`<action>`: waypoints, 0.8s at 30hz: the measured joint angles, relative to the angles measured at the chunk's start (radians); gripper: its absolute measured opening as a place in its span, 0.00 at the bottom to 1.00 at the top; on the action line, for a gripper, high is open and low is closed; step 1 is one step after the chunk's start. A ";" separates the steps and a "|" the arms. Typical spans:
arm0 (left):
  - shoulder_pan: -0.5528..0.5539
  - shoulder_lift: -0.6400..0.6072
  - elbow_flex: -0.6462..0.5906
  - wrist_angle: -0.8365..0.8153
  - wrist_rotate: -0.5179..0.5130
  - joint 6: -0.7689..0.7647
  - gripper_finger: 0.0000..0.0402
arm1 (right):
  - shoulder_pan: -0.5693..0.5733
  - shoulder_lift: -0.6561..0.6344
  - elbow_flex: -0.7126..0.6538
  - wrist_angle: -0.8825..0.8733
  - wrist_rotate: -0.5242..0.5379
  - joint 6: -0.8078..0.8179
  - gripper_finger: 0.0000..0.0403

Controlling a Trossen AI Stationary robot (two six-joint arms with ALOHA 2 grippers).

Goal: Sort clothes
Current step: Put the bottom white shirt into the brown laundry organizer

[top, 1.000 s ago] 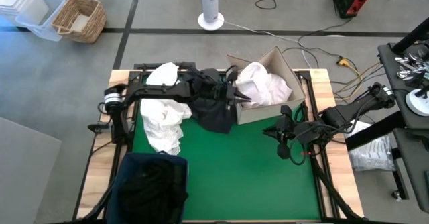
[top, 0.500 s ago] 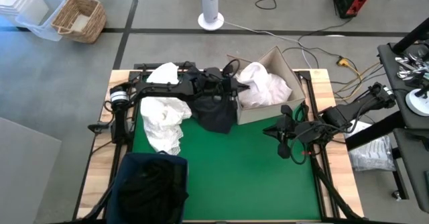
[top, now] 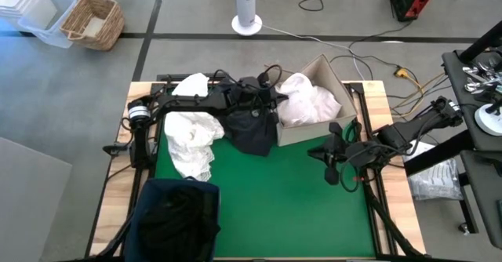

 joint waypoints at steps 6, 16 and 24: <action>-0.002 0.000 0.043 -0.081 -0.007 -0.016 0.00 | 0.000 0.000 0.030 0.002 0.096 -0.001 0.07; -0.008 -0.035 0.173 -0.208 0.000 0.039 0.00 | -0.121 0.001 0.125 0.003 0.267 -0.120 0.07; -0.013 -0.149 0.179 -0.268 0.000 0.049 0.00 | -0.417 0.021 0.129 0.031 0.094 -0.250 0.07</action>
